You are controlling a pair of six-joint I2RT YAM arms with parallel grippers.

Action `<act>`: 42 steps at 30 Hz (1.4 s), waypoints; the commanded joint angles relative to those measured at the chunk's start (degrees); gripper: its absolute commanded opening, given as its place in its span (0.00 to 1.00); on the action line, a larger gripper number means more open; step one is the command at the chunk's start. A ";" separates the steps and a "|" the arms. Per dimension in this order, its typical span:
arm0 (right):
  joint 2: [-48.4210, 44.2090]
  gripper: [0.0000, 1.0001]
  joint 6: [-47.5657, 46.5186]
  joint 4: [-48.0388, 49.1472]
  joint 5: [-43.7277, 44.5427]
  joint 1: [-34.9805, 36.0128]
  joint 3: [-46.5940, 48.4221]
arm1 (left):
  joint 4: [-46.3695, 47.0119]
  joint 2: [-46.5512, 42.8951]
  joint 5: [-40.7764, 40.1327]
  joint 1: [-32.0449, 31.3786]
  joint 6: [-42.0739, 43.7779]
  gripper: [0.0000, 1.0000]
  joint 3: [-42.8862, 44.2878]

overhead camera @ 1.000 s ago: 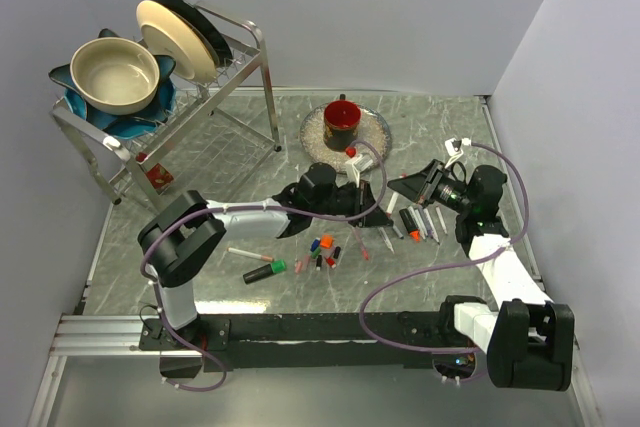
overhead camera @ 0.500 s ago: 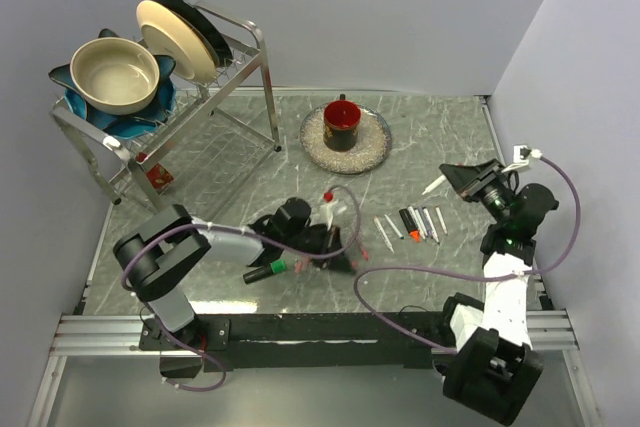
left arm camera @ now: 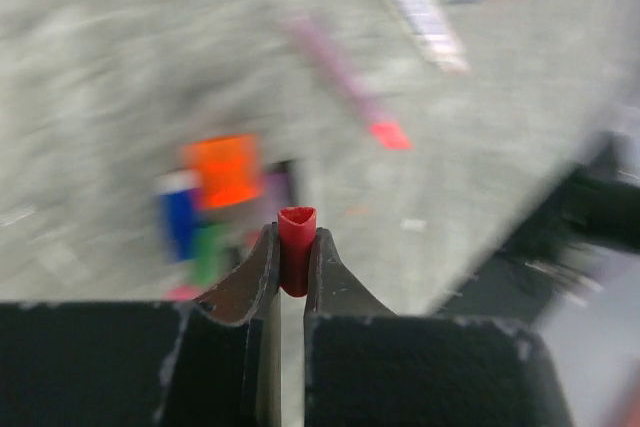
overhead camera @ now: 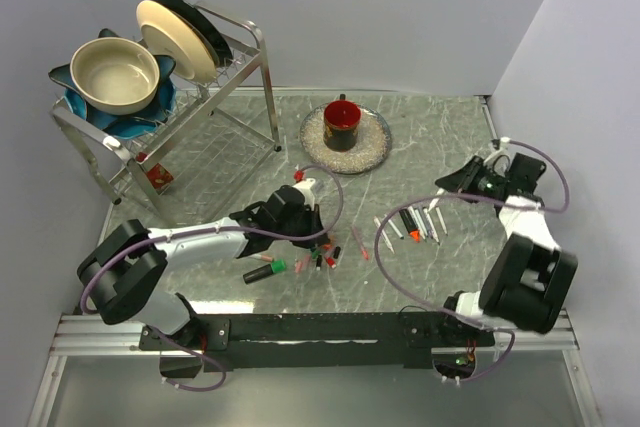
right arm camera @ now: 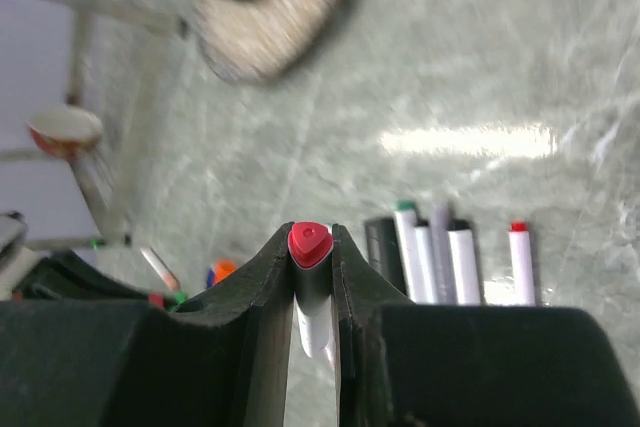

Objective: Open the pen caps

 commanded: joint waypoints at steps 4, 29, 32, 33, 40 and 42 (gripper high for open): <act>8.18 0.01 -18.08 -18.27 14.13 8.76 8.87 | -11.72 -2.62 -17.77 0.67 1.89 0.10 -0.11; 13.37 0.16 -27.05 -22.40 37.11 24.24 13.01 | -12.95 -1.22 -17.95 1.46 -0.04 0.21 -1.79; 13.90 0.20 -27.14 -22.31 37.55 24.33 13.09 | -12.86 -0.95 -17.69 1.46 -0.22 0.25 -1.87; 14.08 0.21 -27.14 -22.40 37.64 24.42 13.18 | -12.69 -0.78 -17.60 1.46 -0.31 0.27 -1.87; 14.78 0.32 -27.31 -22.49 37.73 24.86 13.45 | -11.63 -0.33 -16.46 1.46 -0.92 0.33 -2.31; 14.78 0.35 -27.31 -22.58 37.64 24.86 13.53 | -11.63 -0.60 -16.72 1.46 -1.10 0.33 -2.49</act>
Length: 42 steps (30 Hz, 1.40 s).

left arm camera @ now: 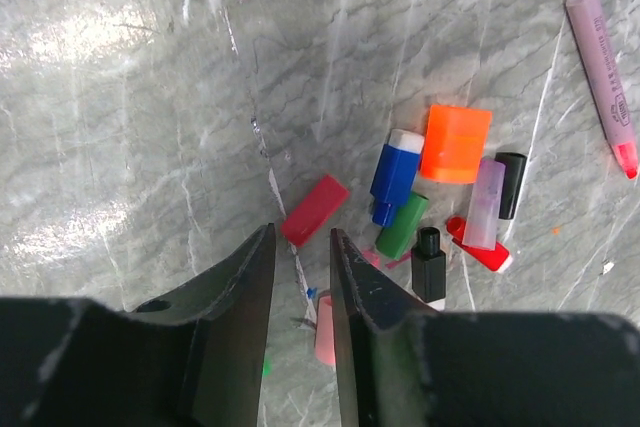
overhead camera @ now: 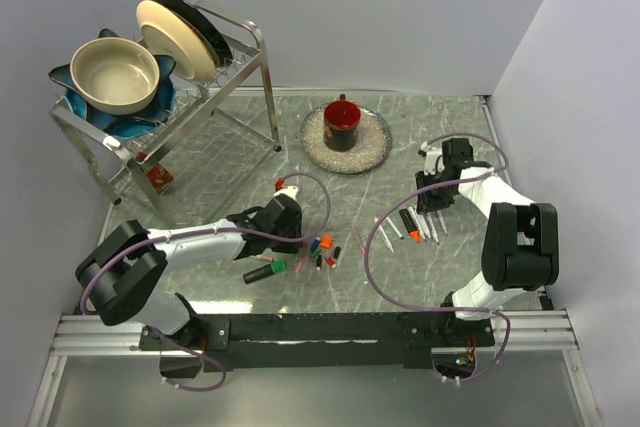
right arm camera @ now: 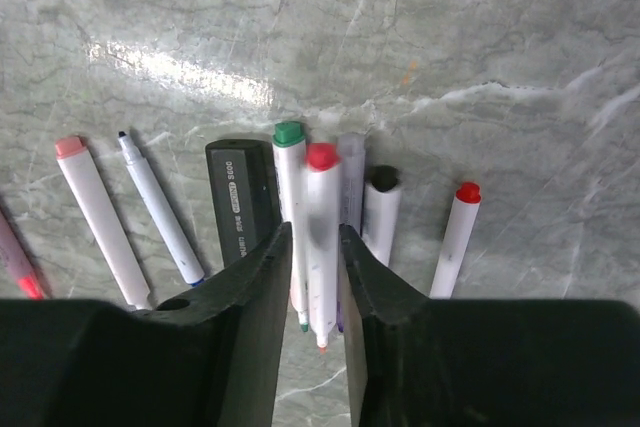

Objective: Open the pen caps

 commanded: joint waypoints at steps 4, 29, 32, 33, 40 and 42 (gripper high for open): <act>-0.72 0.40 -0.84 0.04 0.50 0.57 2.67 | 1.68 -3.07 -0.70 0.24 -1.71 0.35 -1.09; -13.55 0.42 -3.04 0.48 -8.46 0.49 1.18 | -30.13 -25.95 -23.46 0.15 -58.22 0.71 -10.07; -13.64 0.42 -2.95 0.48 -8.55 0.49 1.09 | -33.90 -19.63 -24.17 0.15 -59.02 0.69 -6.03; -13.73 0.42 -2.95 0.48 -8.55 0.49 1.09 | -34.87 -16.39 -24.18 0.15 -58.93 0.68 -3.84; -13.81 0.42 -2.95 0.48 -8.99 0.49 1.00 | -40.42 -5.46 -27.51 0.15 -58.14 0.50 4.79; -14.08 0.42 -2.95 0.57 -9.17 0.49 0.91 | -39.81 -4.32 -27.34 0.15 -57.70 0.49 5.76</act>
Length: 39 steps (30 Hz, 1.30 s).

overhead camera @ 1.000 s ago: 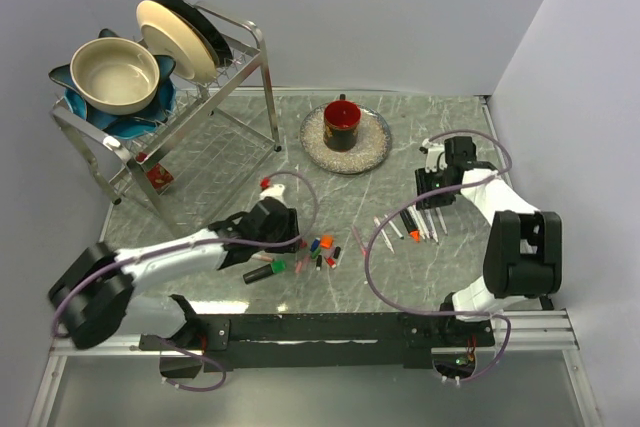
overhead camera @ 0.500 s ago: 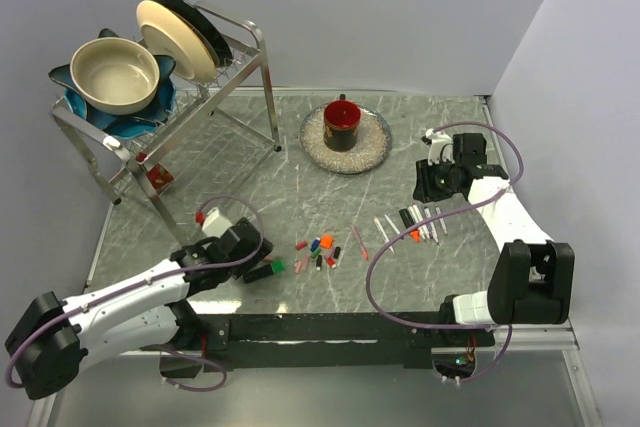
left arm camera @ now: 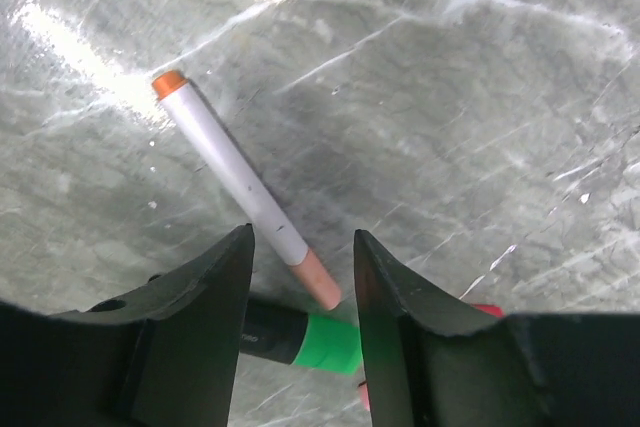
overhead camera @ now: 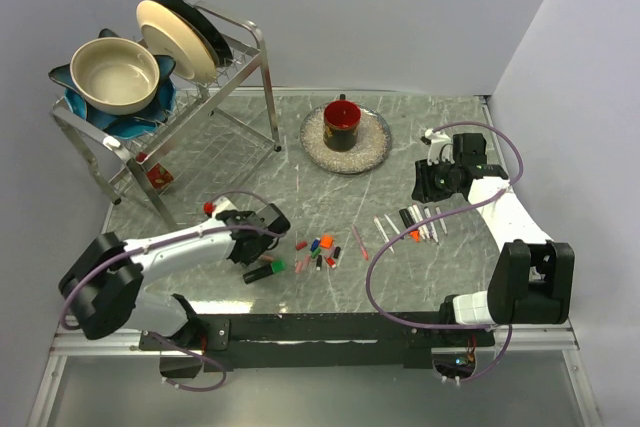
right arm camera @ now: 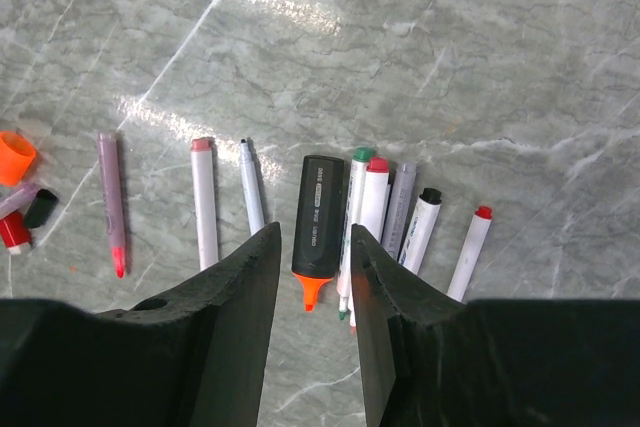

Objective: Open the pen caps

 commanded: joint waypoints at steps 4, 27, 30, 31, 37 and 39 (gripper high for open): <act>-2.19 0.42 -0.55 0.66 -1.15 0.14 0.85 | -4.64 3.30 -2.46 0.19 -1.11 0.48 3.75; -3.33 0.42 -0.73 0.48 -3.26 -1.18 0.67 | -10.42 19.72 1.32 2.92 -0.84 0.29 11.83; -3.51 0.42 -0.73 0.48 -3.78 -1.45 0.67 | -12.81 24.03 1.23 3.44 -1.81 0.22 14.21; -3.68 0.42 -0.73 0.48 -4.04 -1.53 0.67 | -12.90 24.82 1.32 3.88 -1.38 0.22 14.82; -4.39 0.42 -0.81 0.48 -5.01 -2.15 0.50 | -8.27 27.03 4.13 5.99 2.31 0.01 16.58; -4.65 0.42 -0.81 0.48 -5.45 -2.41 0.50 | -6.06 26.15 4.31 6.17 5.20 0.01 17.02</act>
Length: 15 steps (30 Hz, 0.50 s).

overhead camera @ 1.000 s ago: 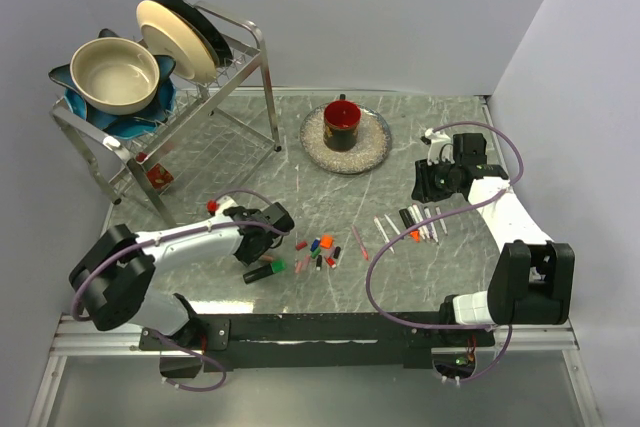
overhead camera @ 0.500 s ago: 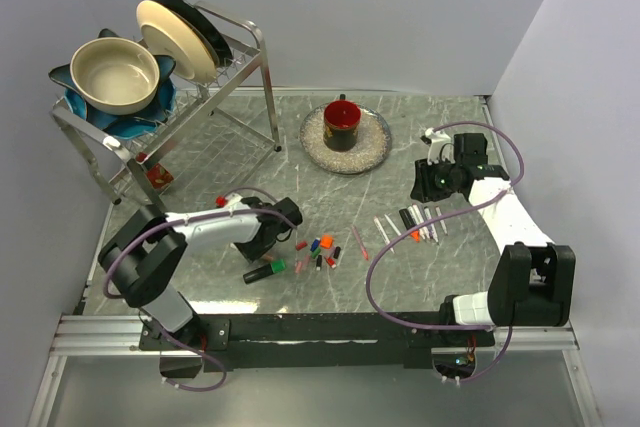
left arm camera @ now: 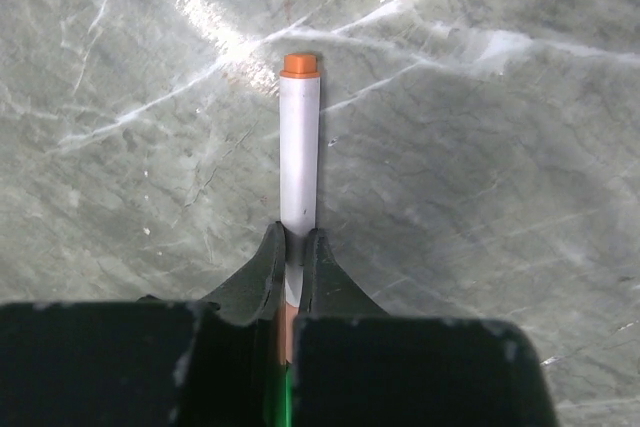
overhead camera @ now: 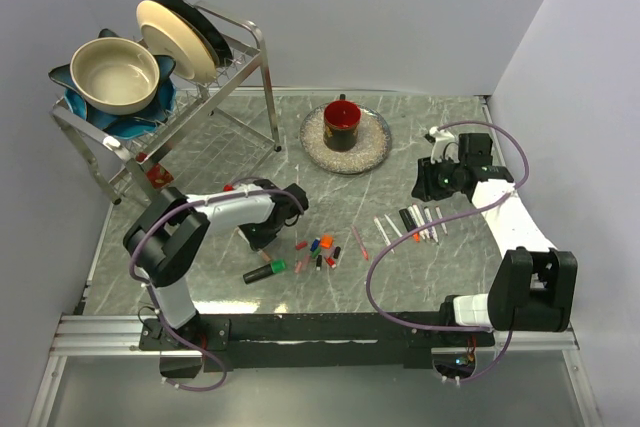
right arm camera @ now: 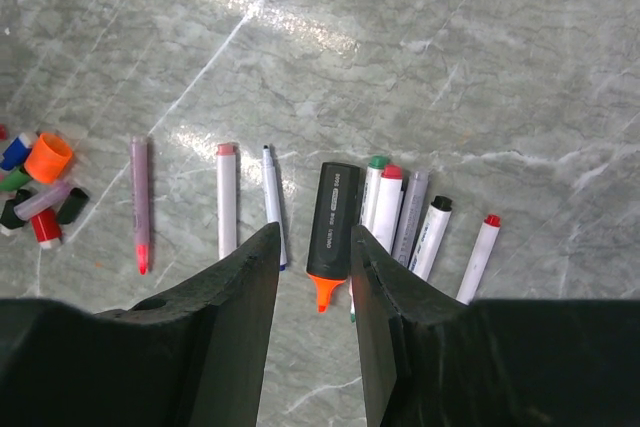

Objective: Open the pen caps

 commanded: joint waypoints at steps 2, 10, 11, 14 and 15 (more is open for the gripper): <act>-2.75 0.42 -0.77 0.48 -1.85 -1.04 0.43 | 9.88 0.93 2.97 1.49 5.55 0.01 -0.68; -3.10 0.42 -1.12 0.22 -2.90 -1.48 0.43 | 22.37 -6.63 3.15 1.49 20.22 0.01 -1.11; -3.19 0.42 -1.21 0.22 -3.34 -1.56 0.43 | 23.78 -8.47 3.33 1.49 21.80 0.01 -2.07; -3.19 0.42 -1.56 0.04 -4.13 -1.57 0.34 | 30.63 -11.98 4.46 1.49 29.52 0.01 -4.27; -3.19 0.42 -1.65 -0.22 -4.39 -1.57 0.34 | 32.47 -12.87 4.90 1.49 31.29 0.01 -4.98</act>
